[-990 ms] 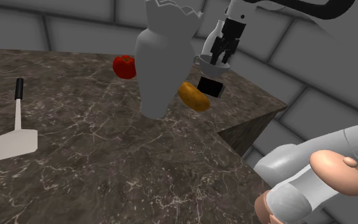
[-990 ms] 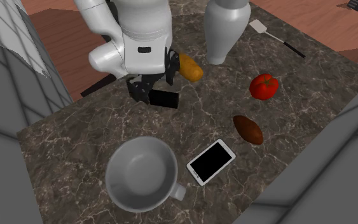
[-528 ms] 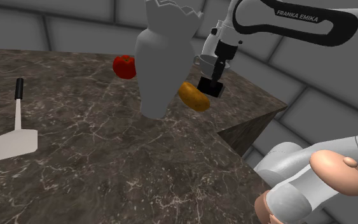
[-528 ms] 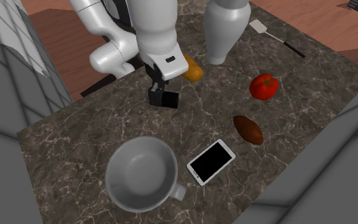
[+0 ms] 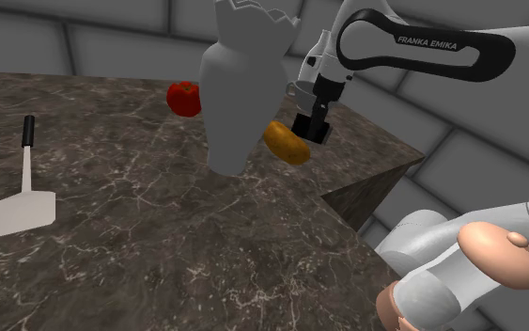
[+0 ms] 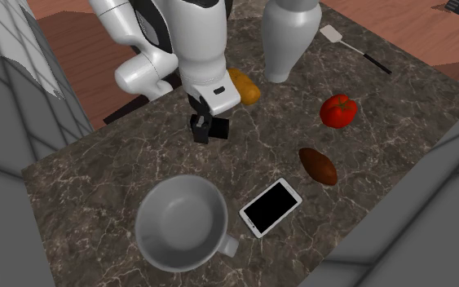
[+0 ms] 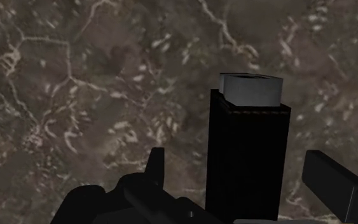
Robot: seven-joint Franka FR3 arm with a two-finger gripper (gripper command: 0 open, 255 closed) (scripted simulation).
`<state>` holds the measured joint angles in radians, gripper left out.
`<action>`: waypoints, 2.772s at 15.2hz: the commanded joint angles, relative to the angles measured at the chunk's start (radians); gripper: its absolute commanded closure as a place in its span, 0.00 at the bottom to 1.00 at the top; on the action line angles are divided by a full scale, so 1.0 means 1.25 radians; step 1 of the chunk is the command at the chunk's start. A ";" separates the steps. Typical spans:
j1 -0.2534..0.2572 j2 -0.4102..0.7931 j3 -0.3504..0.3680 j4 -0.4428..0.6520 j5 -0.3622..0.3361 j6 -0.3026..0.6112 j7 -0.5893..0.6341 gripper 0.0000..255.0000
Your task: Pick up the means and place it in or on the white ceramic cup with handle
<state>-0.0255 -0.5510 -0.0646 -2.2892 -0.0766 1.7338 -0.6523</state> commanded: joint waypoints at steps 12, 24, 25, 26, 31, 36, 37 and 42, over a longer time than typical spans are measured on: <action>0.000 0.000 0.000 -0.001 0.000 0.001 0.000 1.00; 0.001 0.010 0.003 0.092 0.003 -0.083 -0.004 1.00; 0.001 0.012 0.003 0.105 0.003 -0.093 -0.004 1.00; 0.001 0.014 0.003 0.117 0.003 -0.103 -0.005 1.00; 0.002 0.027 0.004 0.182 0.004 -0.155 -0.007 1.00; 0.002 0.044 0.005 0.252 0.006 -0.207 -0.010 1.00; 0.002 0.048 0.006 0.266 0.006 -0.218 -0.011 1.00; 0.003 0.070 0.006 0.341 0.007 -0.270 -0.013 1.00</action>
<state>-0.0225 -0.4679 -0.0580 -1.8801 -0.0689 1.4086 -0.6699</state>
